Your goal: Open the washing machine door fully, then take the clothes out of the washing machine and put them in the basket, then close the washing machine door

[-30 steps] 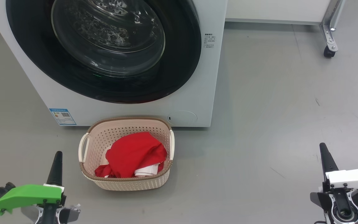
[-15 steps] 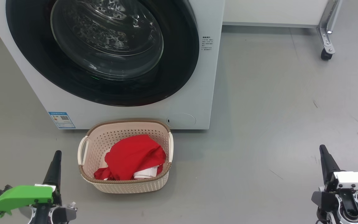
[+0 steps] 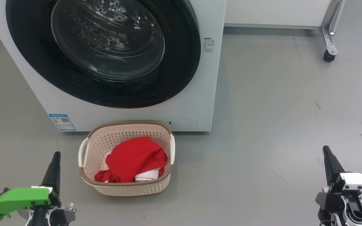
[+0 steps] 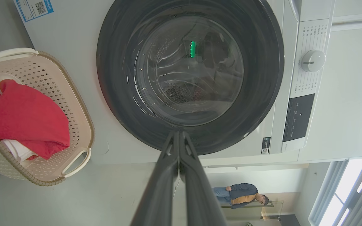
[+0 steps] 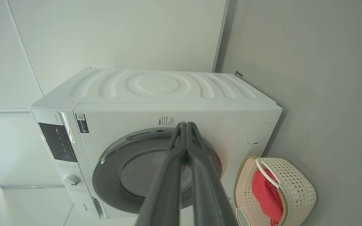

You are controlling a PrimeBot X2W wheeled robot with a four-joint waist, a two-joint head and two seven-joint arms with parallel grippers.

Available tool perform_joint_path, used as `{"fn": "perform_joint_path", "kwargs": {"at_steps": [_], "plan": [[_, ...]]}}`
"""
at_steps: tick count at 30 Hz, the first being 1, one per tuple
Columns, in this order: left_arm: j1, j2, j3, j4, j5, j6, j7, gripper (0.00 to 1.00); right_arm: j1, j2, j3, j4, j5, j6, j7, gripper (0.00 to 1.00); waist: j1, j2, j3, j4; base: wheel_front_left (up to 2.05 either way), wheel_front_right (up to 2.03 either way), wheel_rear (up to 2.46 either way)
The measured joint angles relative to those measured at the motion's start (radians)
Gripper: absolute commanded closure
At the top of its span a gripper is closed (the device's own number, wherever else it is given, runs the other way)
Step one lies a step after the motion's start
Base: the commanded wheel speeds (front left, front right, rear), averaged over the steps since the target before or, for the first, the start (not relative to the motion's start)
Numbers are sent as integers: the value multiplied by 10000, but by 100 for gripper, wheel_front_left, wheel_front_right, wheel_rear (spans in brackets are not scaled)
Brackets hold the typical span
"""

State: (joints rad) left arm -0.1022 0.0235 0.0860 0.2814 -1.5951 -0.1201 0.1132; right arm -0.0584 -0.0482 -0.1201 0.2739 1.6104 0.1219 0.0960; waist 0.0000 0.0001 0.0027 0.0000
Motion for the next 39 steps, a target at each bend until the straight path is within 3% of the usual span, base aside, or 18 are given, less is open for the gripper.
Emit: {"fn": "perform_joint_path", "kwargs": {"at_steps": [39], "plan": [[5, 2, 0, -33, -2, 0, 0, 100, -3, 6, -13, 0, 0, 0, 0, 100, 0, 0, 2, 0, 0, 0, 0]]}}
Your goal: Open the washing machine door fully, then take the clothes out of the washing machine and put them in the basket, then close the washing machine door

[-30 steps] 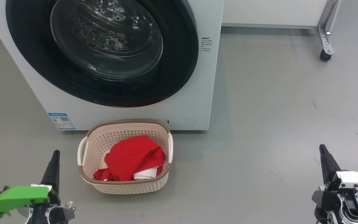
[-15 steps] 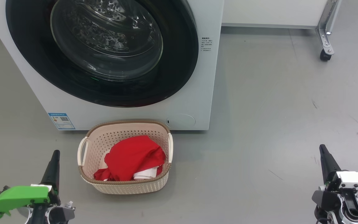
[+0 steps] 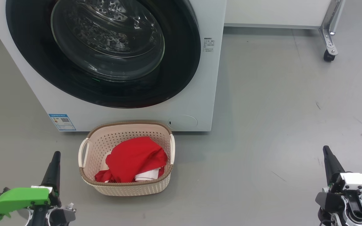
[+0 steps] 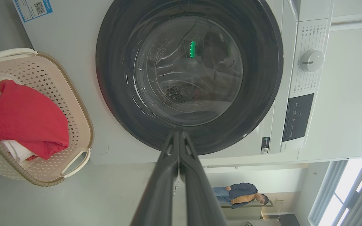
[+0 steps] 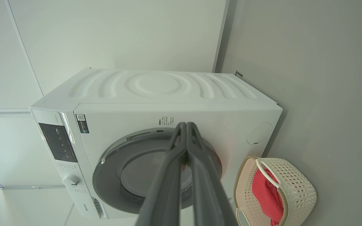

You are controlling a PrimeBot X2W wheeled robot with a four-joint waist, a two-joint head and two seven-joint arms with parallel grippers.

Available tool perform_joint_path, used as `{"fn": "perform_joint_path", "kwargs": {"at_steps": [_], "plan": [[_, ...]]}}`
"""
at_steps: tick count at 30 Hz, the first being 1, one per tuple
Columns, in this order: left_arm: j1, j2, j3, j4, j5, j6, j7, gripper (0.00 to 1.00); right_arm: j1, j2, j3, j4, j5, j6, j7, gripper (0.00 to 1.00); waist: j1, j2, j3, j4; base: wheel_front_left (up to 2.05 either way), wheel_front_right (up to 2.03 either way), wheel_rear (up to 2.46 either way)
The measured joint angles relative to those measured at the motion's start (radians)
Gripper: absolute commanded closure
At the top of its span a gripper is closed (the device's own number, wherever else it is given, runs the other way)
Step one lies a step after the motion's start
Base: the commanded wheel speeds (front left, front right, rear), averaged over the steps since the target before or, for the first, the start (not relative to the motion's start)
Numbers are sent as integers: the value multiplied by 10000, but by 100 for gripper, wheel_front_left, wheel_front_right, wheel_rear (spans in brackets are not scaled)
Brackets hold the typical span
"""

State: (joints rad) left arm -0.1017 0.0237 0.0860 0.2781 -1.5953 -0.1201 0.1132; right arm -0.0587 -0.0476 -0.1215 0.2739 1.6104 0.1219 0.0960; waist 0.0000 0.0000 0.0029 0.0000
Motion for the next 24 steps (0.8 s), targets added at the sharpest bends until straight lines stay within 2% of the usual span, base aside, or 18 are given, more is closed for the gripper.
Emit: {"fn": "perform_joint_path", "kwargs": {"at_steps": [24], "plan": [[2, 0, 0, -6, 0, -2, 0, 100, -1, 8, -6, 0, 0, 0, 2, 100, 0, 0, 0, 0, 0, 0, 0]]}}
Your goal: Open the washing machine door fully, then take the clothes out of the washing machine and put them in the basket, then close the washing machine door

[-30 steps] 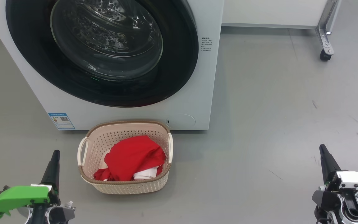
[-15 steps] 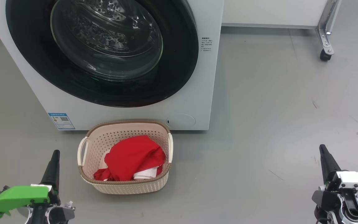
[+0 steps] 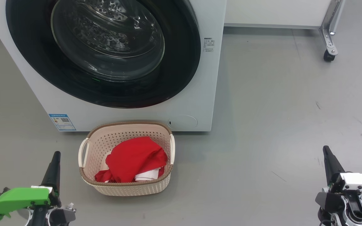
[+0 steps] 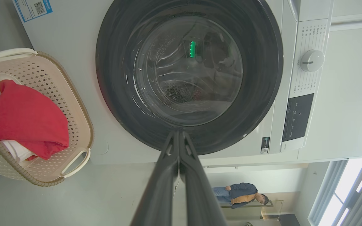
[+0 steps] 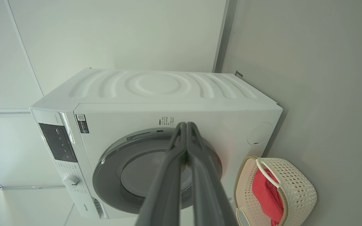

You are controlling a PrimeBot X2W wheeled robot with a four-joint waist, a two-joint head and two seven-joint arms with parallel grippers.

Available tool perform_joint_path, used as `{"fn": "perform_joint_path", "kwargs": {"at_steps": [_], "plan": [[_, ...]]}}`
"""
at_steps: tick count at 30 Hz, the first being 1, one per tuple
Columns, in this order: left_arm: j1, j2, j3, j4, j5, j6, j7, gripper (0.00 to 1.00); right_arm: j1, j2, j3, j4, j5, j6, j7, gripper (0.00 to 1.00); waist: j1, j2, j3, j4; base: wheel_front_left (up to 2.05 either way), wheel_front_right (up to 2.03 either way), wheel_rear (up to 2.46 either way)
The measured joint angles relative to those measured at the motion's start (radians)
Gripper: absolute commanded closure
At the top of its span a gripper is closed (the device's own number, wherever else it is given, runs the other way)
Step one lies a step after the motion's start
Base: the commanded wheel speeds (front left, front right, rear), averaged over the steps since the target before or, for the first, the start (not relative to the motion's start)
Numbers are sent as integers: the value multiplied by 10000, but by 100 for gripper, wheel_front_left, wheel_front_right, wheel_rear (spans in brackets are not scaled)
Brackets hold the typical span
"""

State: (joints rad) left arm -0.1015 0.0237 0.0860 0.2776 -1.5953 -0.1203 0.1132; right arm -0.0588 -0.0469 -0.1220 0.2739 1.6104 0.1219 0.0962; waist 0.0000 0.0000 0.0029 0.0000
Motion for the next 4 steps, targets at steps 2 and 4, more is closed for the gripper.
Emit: {"fn": "perform_joint_path", "kwargs": {"at_steps": [2, 4], "plan": [[0, 0, 0, 0, 0, 0, 0, 100, 0, 2, 0, 0, 0, 0, 0, 100, 0, 1, 0, 0, 0, 0, 0], [1, 0, 0, 0, 0, 0, 0, 100, 0, 2, 0, 0, 0, 0, 0, 100, 0, 0, 0, 0, 0, 0, 0]]}}
